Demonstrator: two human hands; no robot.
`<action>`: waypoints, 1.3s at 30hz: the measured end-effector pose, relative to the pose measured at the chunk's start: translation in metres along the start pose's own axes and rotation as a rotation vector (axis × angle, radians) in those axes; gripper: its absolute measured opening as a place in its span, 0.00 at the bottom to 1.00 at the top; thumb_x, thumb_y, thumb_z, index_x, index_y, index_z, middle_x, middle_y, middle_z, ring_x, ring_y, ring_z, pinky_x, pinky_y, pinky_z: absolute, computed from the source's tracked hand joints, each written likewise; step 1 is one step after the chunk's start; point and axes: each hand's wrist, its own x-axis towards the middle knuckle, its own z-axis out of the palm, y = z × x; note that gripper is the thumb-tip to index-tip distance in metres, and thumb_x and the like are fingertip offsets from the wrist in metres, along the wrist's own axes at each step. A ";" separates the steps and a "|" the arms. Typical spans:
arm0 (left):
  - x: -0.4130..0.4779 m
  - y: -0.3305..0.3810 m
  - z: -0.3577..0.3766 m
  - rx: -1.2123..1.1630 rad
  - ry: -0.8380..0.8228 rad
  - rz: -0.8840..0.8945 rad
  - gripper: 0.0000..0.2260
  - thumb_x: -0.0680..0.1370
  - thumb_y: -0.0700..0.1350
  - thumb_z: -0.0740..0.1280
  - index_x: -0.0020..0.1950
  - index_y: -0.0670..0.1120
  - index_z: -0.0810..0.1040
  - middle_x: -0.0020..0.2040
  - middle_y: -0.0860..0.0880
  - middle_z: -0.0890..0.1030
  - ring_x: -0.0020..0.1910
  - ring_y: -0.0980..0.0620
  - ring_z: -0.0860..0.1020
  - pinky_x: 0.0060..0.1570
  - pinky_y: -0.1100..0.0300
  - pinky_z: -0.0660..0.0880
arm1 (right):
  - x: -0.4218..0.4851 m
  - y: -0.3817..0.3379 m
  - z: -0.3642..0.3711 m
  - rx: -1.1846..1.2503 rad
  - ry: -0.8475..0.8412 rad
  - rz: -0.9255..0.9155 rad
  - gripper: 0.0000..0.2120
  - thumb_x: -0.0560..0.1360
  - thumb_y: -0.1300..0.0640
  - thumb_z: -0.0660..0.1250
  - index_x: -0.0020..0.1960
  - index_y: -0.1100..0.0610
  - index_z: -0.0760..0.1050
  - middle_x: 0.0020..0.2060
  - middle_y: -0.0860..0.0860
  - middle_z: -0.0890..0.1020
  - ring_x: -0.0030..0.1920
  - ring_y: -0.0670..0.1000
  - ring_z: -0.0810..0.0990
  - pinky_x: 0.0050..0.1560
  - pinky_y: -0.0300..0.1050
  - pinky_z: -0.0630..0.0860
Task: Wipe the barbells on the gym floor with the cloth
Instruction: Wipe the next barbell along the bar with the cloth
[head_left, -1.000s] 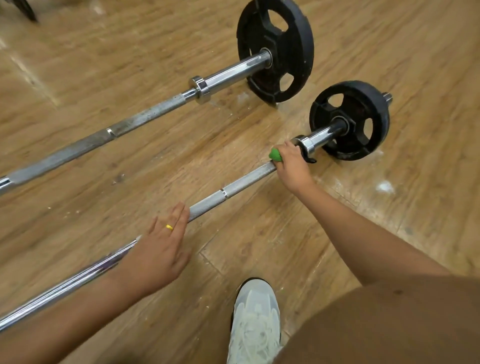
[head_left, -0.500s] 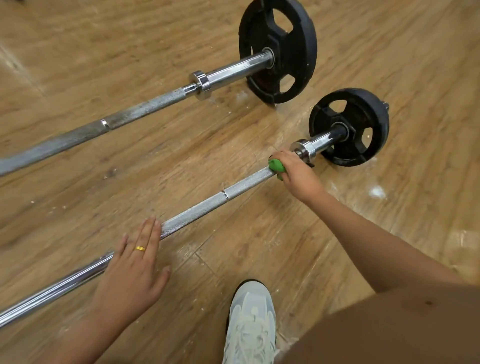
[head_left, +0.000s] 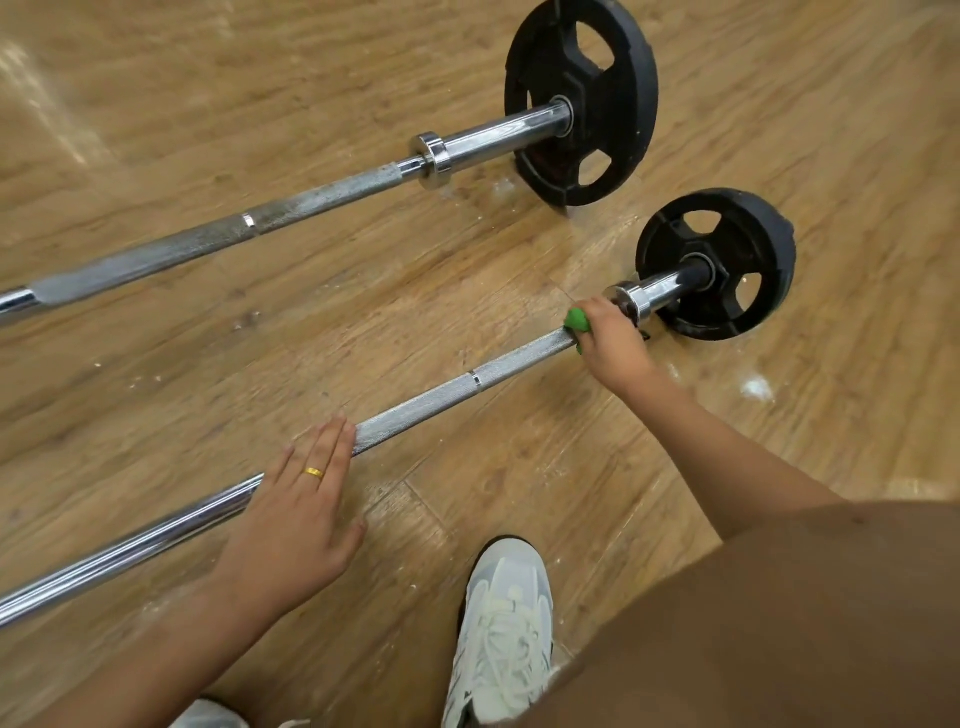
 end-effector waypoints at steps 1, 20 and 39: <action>-0.002 0.001 0.001 -0.005 -0.001 -0.002 0.41 0.74 0.61 0.57 0.82 0.41 0.54 0.81 0.42 0.58 0.79 0.44 0.61 0.76 0.48 0.54 | -0.003 -0.001 0.002 0.000 -0.015 -0.026 0.08 0.77 0.66 0.63 0.49 0.54 0.76 0.52 0.54 0.76 0.53 0.56 0.75 0.54 0.47 0.69; -0.034 0.027 0.007 0.019 -0.015 0.073 0.41 0.73 0.58 0.58 0.82 0.41 0.51 0.83 0.44 0.50 0.81 0.47 0.53 0.77 0.50 0.48 | -0.042 0.014 -0.009 0.019 -0.014 0.034 0.07 0.77 0.64 0.65 0.51 0.55 0.77 0.53 0.54 0.76 0.53 0.58 0.76 0.55 0.53 0.74; -0.039 0.013 0.014 0.151 0.056 0.188 0.35 0.76 0.51 0.56 0.81 0.38 0.55 0.82 0.41 0.53 0.80 0.43 0.57 0.76 0.44 0.56 | -0.043 0.012 -0.019 -0.028 -0.036 0.015 0.07 0.76 0.67 0.63 0.49 0.58 0.77 0.50 0.55 0.77 0.52 0.58 0.75 0.53 0.48 0.69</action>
